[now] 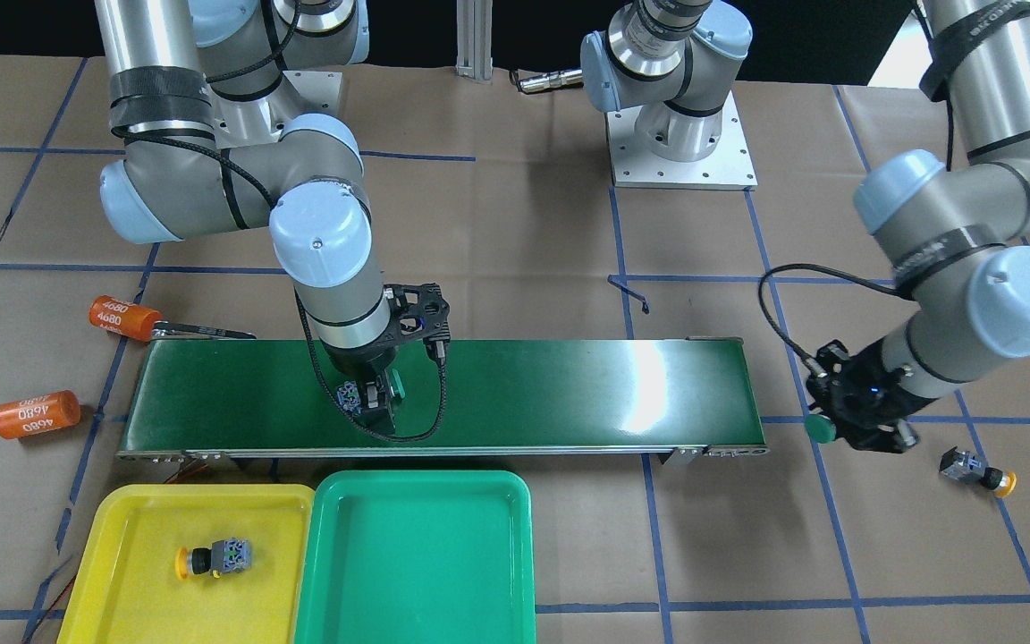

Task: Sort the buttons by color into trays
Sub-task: 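Place green button in green tray with right while left places one on belt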

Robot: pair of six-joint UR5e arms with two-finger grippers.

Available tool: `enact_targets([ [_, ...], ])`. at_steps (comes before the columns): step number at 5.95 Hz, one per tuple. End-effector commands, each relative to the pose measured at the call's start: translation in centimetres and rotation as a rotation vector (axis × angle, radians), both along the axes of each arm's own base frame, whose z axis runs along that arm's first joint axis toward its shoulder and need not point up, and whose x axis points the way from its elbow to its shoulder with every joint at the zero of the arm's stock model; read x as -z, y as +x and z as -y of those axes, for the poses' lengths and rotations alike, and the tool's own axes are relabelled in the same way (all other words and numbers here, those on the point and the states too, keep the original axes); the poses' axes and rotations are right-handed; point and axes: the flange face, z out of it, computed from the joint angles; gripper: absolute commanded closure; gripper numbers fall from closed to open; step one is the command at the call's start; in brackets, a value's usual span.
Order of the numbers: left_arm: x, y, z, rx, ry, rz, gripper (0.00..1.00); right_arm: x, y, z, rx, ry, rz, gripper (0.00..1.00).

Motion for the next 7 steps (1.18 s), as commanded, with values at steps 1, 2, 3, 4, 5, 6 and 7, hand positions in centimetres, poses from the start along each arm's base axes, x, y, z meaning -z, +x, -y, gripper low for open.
enact_targets([
  [1,-0.7,-13.4,-2.9,0.289,0.029,-0.007,1.00,-0.1,-3.6,1.1,0.034,0.003,-0.015,0.41],
  [2,1.6,-16.0,-4.2,0.352,0.065,-0.013,0.99,0.2,-5.4,1.4,0.022,0.004,-0.055,0.65],
  [3,2.8,-16.2,-4.3,0.373,0.054,-0.013,0.96,-0.4,-7.1,1.8,0.001,-0.004,-0.070,0.81],
  [4,2.5,-15.9,-4.6,0.352,0.055,-0.021,0.12,-1.4,-9.1,2.4,-0.003,-0.021,-0.072,0.90],
  [5,2.5,-15.2,-4.5,0.338,0.059,-0.014,0.02,-4.5,-10.3,2.5,-0.001,-0.073,-0.073,0.91],
  [6,1.6,-11.9,-4.1,0.256,0.047,-0.013,0.02,-7.6,-10.3,3.8,0.008,-0.140,-0.067,0.90],
  [7,0.9,-5.2,-3.1,0.155,0.056,-0.028,0.02,-8.5,-9.3,6.0,0.015,-0.172,-0.046,0.90],
])
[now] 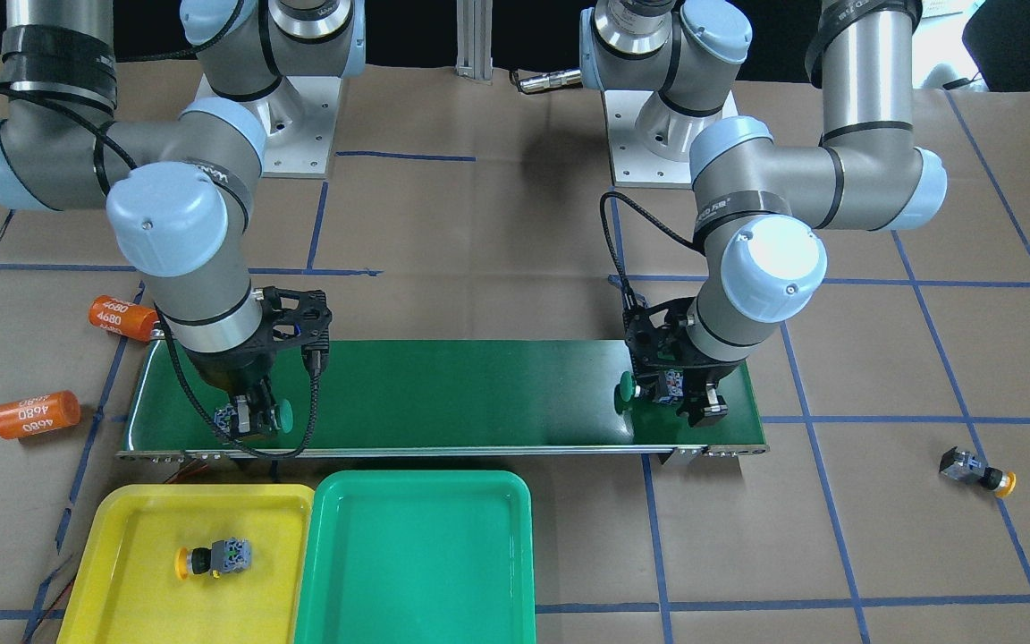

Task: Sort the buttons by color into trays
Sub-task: 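Place green button in green tray with right while left places one on belt, then grasp green button on belt with right while left grasps another button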

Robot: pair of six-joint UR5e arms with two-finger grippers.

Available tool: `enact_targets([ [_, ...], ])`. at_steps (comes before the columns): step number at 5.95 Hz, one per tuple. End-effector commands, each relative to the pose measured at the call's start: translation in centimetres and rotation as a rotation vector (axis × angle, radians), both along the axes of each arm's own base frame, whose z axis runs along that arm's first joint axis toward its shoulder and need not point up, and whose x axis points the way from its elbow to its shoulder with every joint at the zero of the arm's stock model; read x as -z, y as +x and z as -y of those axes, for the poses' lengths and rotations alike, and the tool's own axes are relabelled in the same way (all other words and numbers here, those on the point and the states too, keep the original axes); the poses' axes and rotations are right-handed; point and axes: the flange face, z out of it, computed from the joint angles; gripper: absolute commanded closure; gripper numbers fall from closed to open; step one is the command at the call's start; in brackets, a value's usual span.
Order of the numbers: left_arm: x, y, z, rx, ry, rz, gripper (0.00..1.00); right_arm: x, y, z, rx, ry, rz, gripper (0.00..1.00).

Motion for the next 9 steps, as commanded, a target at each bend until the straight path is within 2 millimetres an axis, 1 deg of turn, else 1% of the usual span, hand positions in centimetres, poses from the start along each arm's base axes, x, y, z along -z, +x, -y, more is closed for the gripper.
enact_targets([
  [1,-0.8,10.1,0.9,-0.079,0.012,-0.018,0.02,0.2,3.2,3.5,-0.004,-0.031,0.062,0.90],
  [2,-0.5,13.5,1.9,0.065,0.004,-0.030,0.02,1.2,6.3,4.8,0.027,-0.025,0.116,0.90],
  [3,-0.2,17.2,3.1,0.178,0.002,-0.044,0.02,3.1,11.4,6.2,0.016,-0.014,0.185,0.87],
  [4,0.7,21.7,3.5,0.281,0.005,-0.068,0.02,5.0,15.1,7.4,0.014,-0.021,0.212,0.82],
  [5,0.9,26.3,3.6,0.359,-0.040,-0.056,0.02,6.5,15.7,8.0,0.011,-0.028,0.217,0.51],
  [6,2.1,29.1,4.2,0.479,-0.080,-0.025,0.03,5.9,15.6,8.1,0.015,-0.036,0.218,0.01],
  [7,3.1,31.2,4.7,0.537,-0.112,0.012,0.03,2.8,14.8,7.7,0.025,-0.054,0.207,0.00],
  [8,3.9,32.4,5.4,0.624,-0.114,0.030,0.03,0.0,13.5,6.4,0.046,0.007,0.189,0.00],
  [9,4.8,33.9,5.3,0.636,-0.112,0.029,0.03,-3.3,12.8,3.8,0.058,0.075,0.170,0.00],
])
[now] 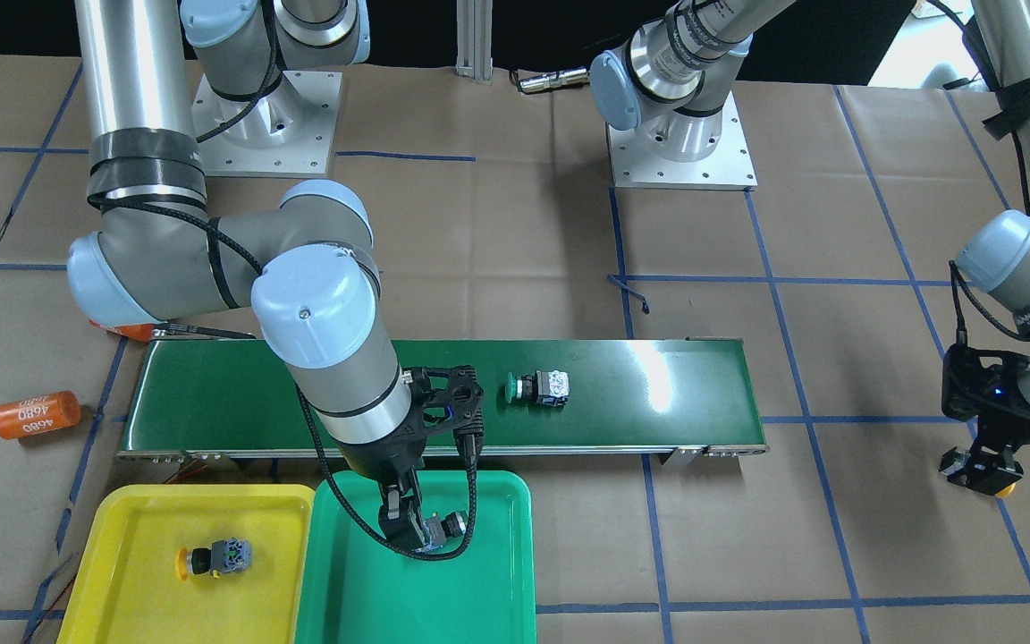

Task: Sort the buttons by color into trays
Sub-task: 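Grasp green button on belt with right while left grasps another button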

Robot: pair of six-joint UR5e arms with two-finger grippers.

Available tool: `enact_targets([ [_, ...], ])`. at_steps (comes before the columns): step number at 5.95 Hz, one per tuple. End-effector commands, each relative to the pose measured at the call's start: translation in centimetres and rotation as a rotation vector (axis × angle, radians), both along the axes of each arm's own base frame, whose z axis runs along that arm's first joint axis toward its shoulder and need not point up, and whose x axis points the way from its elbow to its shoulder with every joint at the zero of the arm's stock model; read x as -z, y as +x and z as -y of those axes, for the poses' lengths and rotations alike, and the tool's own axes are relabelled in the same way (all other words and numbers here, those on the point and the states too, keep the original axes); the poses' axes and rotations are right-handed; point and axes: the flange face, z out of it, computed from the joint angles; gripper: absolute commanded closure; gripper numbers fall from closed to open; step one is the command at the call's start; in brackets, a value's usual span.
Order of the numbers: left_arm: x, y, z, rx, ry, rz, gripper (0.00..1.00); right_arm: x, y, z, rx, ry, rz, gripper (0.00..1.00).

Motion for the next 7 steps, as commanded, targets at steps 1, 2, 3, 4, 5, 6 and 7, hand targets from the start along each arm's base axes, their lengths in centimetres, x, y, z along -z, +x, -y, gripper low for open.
enact_targets([
  [1,3.0,2.4,0.3,0.022,-0.007,0.009,0.03,-4.5,-1.3,-4.9,0.043,0.197,-0.043,0.00],
  [2,4.3,3.2,-0.2,0.007,-0.009,0.012,0.03,-5.3,-1.2,-6.0,0.138,0.241,-0.042,0.00],
  [3,5.3,4.1,-1.0,-0.011,0.005,0.000,0.03,-5.2,-1.3,-6.2,0.171,0.240,-0.076,0.00],
  [4,6.1,4.8,-1.2,-0.022,0.007,-0.010,0.28,-4.2,-1.1,-6.8,0.218,0.262,-0.086,0.00],
  [5,5.8,4.9,-1.0,-0.028,0.002,-0.006,0.85,-2.0,0.2,-8.2,0.265,0.298,-0.088,0.00],
  [6,4.8,5.3,-0.7,-0.049,-0.013,0.001,1.00,-0.8,2.3,-8.9,0.232,0.249,-0.069,0.00],
  [7,2.9,5.0,-0.8,-0.128,-0.032,0.005,1.00,1.8,2.5,-9.7,0.195,0.211,-0.059,0.00],
])
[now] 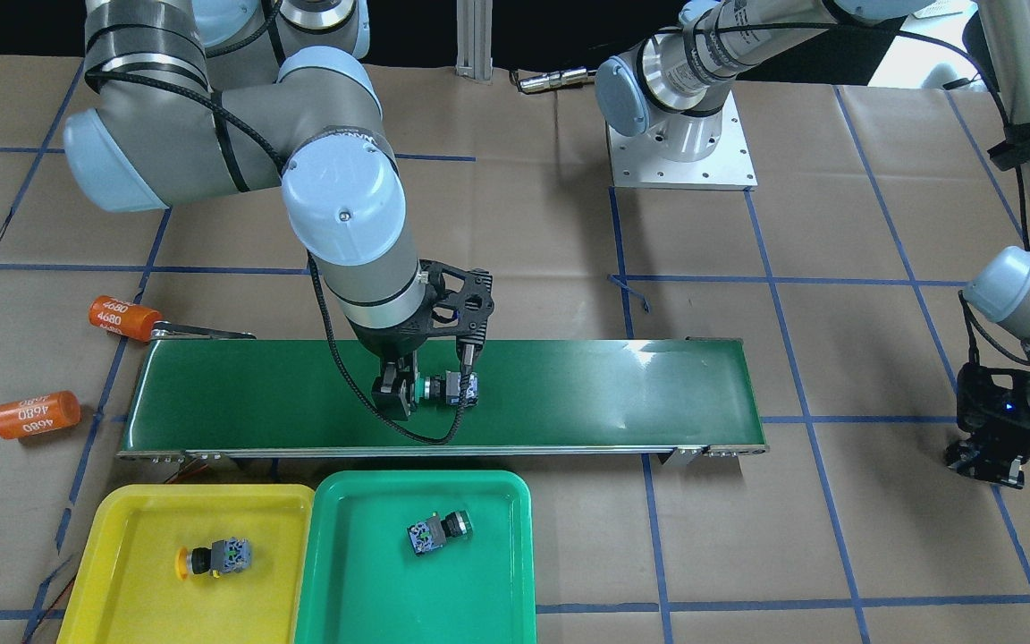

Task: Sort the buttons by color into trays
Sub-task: 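Grasp green button on belt with right while left grasps another button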

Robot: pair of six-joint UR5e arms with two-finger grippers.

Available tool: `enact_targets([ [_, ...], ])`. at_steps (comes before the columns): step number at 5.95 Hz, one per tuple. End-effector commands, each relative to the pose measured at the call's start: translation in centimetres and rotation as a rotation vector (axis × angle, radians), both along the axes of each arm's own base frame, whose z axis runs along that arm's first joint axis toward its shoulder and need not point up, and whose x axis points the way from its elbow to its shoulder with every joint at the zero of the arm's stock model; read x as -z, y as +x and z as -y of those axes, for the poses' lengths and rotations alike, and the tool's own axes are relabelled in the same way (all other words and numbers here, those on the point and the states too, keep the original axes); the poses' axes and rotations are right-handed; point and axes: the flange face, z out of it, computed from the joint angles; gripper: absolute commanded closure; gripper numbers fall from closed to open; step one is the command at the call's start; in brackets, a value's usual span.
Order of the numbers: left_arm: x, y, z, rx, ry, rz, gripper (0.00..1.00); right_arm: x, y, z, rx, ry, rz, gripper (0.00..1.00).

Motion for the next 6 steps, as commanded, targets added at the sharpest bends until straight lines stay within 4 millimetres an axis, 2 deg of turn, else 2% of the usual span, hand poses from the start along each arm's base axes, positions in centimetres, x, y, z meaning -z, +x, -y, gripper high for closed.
enact_targets([
  [1,-3.8,-2.3,-0.4,-0.121,0.015,-0.037,1.00,4.9,0.0,-1.9,-0.142,-0.085,0.012,0.00],
  [2,-5.6,-5.7,-1.2,-0.261,0.063,-0.070,1.00,6.7,-1.3,-2.7,-0.150,-0.102,0.010,0.00],
  [3,-7.9,-12.1,-0.6,-0.301,0.104,-0.073,1.00,7.4,-3.0,-2.4,-0.166,-0.104,-0.030,0.00],
  [4,-9.2,-19.1,0.1,-0.330,0.106,-0.058,1.00,7.3,-4.3,-1.9,-0.151,-0.102,-0.037,0.00],
  [5,-9.9,-25.1,-1.1,-0.458,0.132,-0.053,1.00,7.8,-6.0,-1.6,-0.128,-0.090,-0.042,0.01],
  [6,-9.5,-29.9,-2.1,-0.489,0.138,-0.053,1.00,7.7,-7.4,-1.3,-0.111,-0.095,-0.071,0.25],
])
